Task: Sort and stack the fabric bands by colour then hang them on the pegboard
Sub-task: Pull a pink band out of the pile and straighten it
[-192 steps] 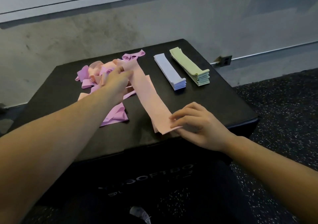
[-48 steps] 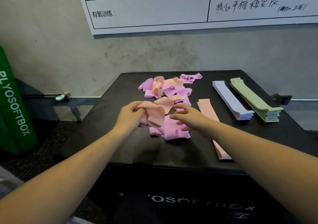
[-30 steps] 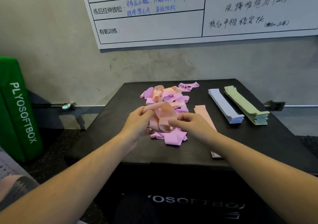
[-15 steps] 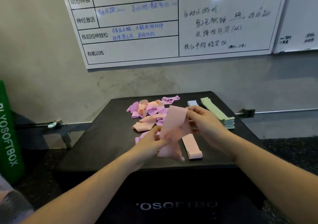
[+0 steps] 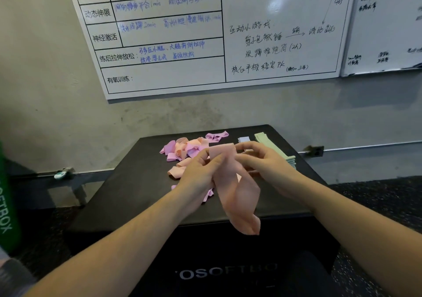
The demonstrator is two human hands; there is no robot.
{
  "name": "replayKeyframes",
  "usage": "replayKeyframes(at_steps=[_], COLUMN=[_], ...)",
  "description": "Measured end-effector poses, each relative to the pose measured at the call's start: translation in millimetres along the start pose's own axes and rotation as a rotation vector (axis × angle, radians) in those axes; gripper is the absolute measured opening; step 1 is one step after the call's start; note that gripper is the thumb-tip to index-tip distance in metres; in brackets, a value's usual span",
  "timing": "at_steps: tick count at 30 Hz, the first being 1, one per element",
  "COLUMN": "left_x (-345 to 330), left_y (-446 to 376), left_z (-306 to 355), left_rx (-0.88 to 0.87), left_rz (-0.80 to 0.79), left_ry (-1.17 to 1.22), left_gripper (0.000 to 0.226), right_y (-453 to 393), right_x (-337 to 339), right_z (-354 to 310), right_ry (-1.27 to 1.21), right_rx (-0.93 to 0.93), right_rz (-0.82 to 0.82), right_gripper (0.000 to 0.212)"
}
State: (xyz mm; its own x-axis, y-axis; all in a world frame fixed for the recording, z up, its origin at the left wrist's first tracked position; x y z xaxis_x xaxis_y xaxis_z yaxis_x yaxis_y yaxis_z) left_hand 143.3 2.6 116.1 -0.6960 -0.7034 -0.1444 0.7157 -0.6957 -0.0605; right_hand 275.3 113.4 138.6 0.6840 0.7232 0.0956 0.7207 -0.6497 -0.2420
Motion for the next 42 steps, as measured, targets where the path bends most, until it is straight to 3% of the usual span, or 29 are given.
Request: replayKeyframes(at_steps=[3, 5, 11, 17, 21, 25, 28, 30, 34, 38, 42], left_x=[3, 6, 6, 9, 3, -2, -3, -1, -1, -3, -2], left_y=[1, 2, 11, 16, 24, 27, 30, 27, 27, 32, 32], left_z=[3, 2, 5, 4, 3, 7, 12, 12, 15, 21, 23], left_rx=[0.032, 0.035, 0.015, 0.021, 0.080, 0.071, 0.043, 0.014, -0.015, -0.007, -0.058], left_rz=[-0.029, -0.056, -0.082, -0.116, -0.206, -0.246, -0.179, -0.085, 0.010, -0.023, 0.048], left_ry=[0.048, 0.049, 0.025, -0.073, -0.094, -0.180, -0.206, -0.222, -0.192, -0.137, -0.153], left_gripper=[0.041, 0.036, 0.025, 0.017, 0.026, 0.031, 0.019, 0.008, 0.015, 0.013, 0.015], right_y=[5, 7, 14, 11, 8, 13, 15, 16, 20, 23, 28], right_x=[4, 7, 12, 27, 24, 23, 24, 26, 29, 29, 21], right_z=[6, 8, 4, 8, 12, 3, -2, -5, -11, -11, -13], right_ry=[0.125, 0.197, 0.309, 0.425, 0.429, 0.322, 0.361, 0.411, 0.543, 0.367, 0.250], right_rx=[0.037, 0.070, 0.318, 0.299, 0.220, 0.257, 0.300, 0.340, 0.400, 0.360, 0.224], right_rz=[-0.044, 0.019, 0.176, 0.332, 0.253, 0.215, 0.175, 0.189, 0.225, 0.155, 0.010], right_gripper=[0.019, 0.013, 0.022, 0.012, 0.013, 0.029, 0.036, 0.029, 0.017, 0.022, 0.044])
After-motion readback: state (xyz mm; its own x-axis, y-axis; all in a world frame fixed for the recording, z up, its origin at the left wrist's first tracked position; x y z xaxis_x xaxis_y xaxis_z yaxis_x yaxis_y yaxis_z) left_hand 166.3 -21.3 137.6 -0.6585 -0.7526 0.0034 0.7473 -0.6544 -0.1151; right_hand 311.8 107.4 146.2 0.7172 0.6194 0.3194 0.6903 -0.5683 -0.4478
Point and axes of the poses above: each hand's wrist, its own y-axis away from the middle knuckle, its own x-axis out of the back of the hand, z = x × y, the point moved 3 cm from there along -y, towards the middle knuckle, and after that the axes turned 9 degrees about z, right-handed, at the moved point
